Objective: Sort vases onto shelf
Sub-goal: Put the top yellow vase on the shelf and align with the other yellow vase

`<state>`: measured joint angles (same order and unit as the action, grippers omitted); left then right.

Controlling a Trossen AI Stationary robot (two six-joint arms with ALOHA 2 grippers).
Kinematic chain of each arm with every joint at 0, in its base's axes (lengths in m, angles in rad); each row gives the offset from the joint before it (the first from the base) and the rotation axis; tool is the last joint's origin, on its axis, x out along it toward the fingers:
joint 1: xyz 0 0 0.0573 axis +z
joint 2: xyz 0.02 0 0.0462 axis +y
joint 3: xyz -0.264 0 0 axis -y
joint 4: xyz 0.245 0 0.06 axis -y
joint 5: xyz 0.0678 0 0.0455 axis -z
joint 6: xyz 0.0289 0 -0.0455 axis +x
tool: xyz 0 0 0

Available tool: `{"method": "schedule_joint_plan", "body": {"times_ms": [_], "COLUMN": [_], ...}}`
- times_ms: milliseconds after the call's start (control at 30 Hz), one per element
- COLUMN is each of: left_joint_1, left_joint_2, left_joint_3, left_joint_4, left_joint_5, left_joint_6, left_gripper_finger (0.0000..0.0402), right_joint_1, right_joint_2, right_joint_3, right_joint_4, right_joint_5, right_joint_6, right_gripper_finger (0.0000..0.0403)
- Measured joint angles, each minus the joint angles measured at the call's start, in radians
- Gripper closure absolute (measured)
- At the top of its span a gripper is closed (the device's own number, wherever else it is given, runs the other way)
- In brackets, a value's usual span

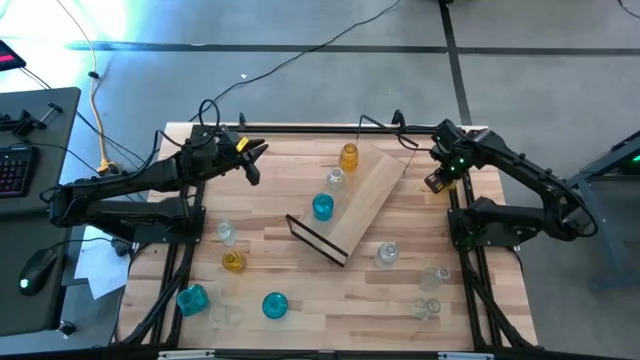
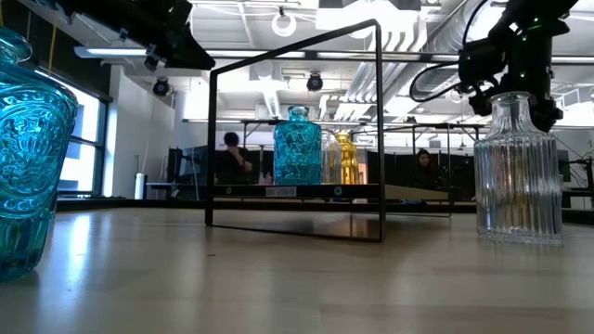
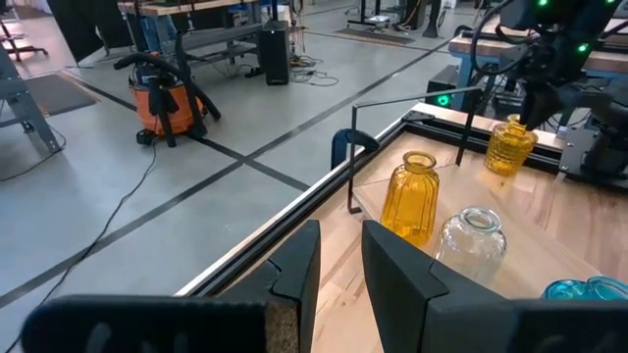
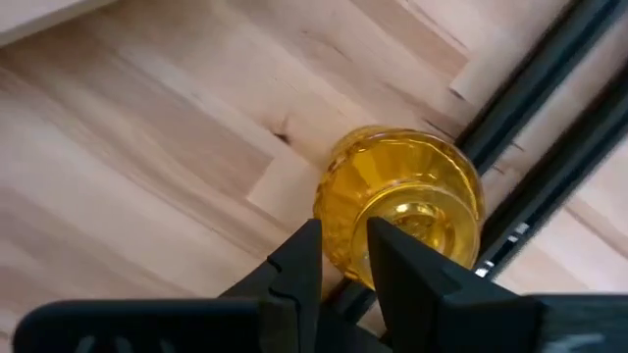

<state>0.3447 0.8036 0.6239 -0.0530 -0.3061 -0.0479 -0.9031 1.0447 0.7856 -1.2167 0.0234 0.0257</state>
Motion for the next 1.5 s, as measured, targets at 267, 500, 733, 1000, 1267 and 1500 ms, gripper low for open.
{"method": "schedule_joint_plan", "body": {"times_ms": [267,500,733,1000,1267,1500], "left_joint_1": [0.0,0.0,0.0,0.0,0.0,0.0], "left_joint_2": [0.0,0.0,0.0,0.0,0.0,0.0], "left_joint_3": [0.0,0.0,0.0,0.0,0.0,0.0], "left_joint_4": [-0.001,-0.003,-0.003,-0.004,-0.012,-0.012], "left_joint_5": [0.0,0.0,0.0,0.001,0.033,0.035], "left_joint_6": [0.025,0.044,0.076,0.097,0.097,0.097], "left_gripper_finger": [0.033,0.033,0.033,0.033,0.033,0.033], "right_joint_1": [0.0,0.0,0.0,-0.027,-0.026,-0.025], "right_joint_2": [0.001,0.0,0.0,0.0,0.037,0.04], "right_joint_3": [0.0,0.0,-0.006,-0.05,-0.051,-0.05], "right_joint_4": [-0.009,-0.033,-0.036,-0.042,-0.059,-0.014], "right_joint_5": [0.018,-0.005,-0.009,0.007,0.007,0.018], "right_joint_6": [0.118,0.219,0.265,0.291,0.296,0.251], "right_gripper_finger": [0.032,0.032,0.032,0.032,0.032,0.0341]}}
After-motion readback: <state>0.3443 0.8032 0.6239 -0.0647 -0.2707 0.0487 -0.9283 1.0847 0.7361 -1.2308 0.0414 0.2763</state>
